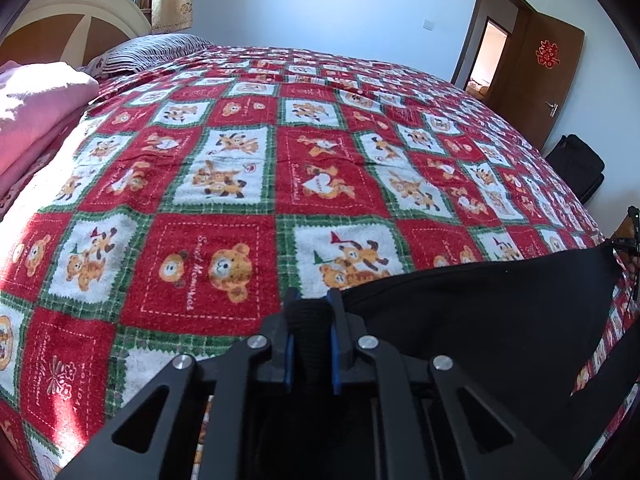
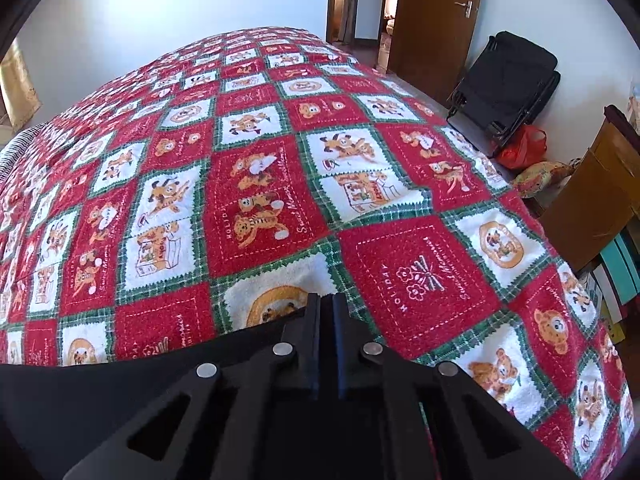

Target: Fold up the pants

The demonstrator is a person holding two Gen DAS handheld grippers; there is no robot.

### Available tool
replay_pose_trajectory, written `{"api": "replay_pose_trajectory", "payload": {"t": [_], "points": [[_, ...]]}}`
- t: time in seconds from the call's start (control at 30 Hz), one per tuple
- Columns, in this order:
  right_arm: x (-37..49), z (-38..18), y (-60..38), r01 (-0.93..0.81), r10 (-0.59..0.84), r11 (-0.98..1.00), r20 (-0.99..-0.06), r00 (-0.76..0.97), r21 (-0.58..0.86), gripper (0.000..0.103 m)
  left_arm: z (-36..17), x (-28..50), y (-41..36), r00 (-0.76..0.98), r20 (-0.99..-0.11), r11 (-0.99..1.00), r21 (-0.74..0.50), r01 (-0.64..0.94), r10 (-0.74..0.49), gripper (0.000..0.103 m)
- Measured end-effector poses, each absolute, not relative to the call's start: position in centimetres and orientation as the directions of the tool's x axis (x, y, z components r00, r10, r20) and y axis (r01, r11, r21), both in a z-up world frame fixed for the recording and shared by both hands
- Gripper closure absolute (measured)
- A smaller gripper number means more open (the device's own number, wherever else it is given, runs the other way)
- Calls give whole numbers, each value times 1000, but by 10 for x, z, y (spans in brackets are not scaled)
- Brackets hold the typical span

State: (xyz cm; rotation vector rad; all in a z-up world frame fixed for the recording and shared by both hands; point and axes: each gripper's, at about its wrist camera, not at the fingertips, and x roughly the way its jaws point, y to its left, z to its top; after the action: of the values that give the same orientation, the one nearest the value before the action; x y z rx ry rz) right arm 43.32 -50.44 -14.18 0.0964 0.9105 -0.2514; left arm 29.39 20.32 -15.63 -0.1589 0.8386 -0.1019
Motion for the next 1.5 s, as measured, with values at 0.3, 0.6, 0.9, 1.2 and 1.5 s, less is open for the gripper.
{"api": "replay_pose_trajectory", "payload": {"t": [0.3,0.6,0.9,1.2,1.5], "points": [[404,-116,-497,245,-176,969,-739,651,-16,98,-135,284,200,711,-689,988,-143,55,-139,90],[357,-92,-499,235,-156,972,-689,708,21,98,-119,270,202,750,-648,988,-143,53,-134,90],[304,-75,-516,259,-159,964,-639,752,66,103,-114,262,204,771,-622,988,-148,50,-132,90],[268,-91,-539,250,-79,956,-682,727,156,103,-110,244,196,784,-599,985,-141,100,-165,90],[302,-120,-528,233,74,925,-744,664,301,38,-115,248,193,776,-610,986,-144,88,-159,90]]}}
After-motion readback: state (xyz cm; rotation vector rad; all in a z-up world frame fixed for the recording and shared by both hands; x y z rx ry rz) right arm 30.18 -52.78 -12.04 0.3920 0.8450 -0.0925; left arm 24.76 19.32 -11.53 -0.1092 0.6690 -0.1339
